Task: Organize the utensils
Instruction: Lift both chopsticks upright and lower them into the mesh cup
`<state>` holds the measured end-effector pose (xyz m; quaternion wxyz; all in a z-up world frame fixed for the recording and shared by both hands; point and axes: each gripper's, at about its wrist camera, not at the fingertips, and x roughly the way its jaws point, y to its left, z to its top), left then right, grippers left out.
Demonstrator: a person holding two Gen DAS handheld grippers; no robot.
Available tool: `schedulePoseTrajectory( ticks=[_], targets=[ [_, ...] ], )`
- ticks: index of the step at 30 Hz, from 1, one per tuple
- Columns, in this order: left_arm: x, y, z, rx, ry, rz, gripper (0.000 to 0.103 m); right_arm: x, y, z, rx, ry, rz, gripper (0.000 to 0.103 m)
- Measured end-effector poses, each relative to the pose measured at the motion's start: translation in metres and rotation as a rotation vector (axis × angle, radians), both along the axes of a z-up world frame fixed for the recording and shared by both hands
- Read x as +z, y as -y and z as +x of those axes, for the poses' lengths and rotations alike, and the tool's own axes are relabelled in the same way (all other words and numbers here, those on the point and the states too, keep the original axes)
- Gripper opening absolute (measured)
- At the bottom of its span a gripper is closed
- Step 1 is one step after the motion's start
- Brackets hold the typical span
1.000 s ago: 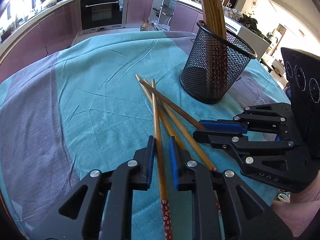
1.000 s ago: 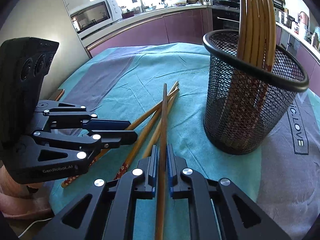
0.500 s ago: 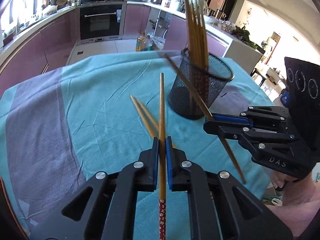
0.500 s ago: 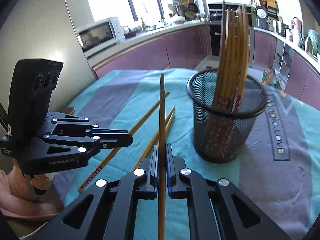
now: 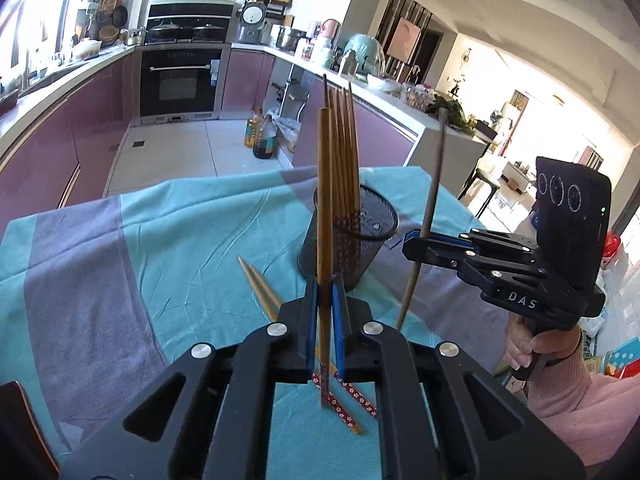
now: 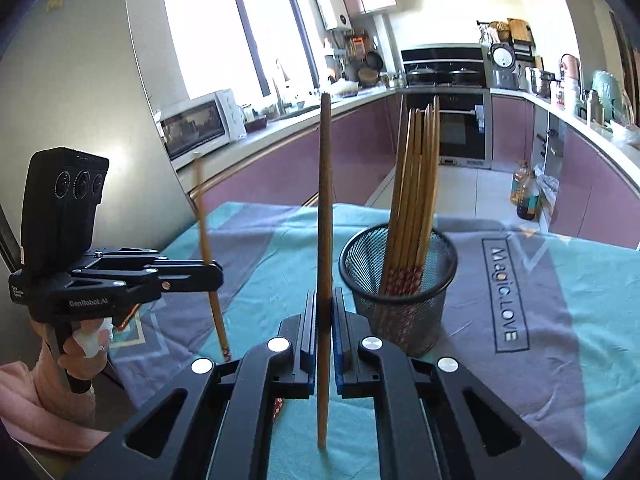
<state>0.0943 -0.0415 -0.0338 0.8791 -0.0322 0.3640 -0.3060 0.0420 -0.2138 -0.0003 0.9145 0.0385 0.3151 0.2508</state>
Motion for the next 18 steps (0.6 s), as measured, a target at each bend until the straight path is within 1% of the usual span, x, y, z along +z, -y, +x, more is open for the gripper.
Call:
schedulePoseTrajectory(
  ticks=[6, 15, 18],
  targets=[
    [0.020, -0.003, -0.002, 0.002, 0.037, -0.040, 0.007, 0.012, 0.008, 0.000, -0.010, 0.032, 0.019, 0.006],
    [0.041, 0.005, 0.008, 0.001, 0.082, -0.083, 0.007, 0.037, 0.018, 0.004, -0.023, 0.093, 0.030, 0.006],
    [0.052, 0.009, 0.010, 0.004, 0.111, -0.091, 0.007, 0.047, 0.022, 0.006, -0.028, 0.119, 0.035, 0.006]
  ],
)
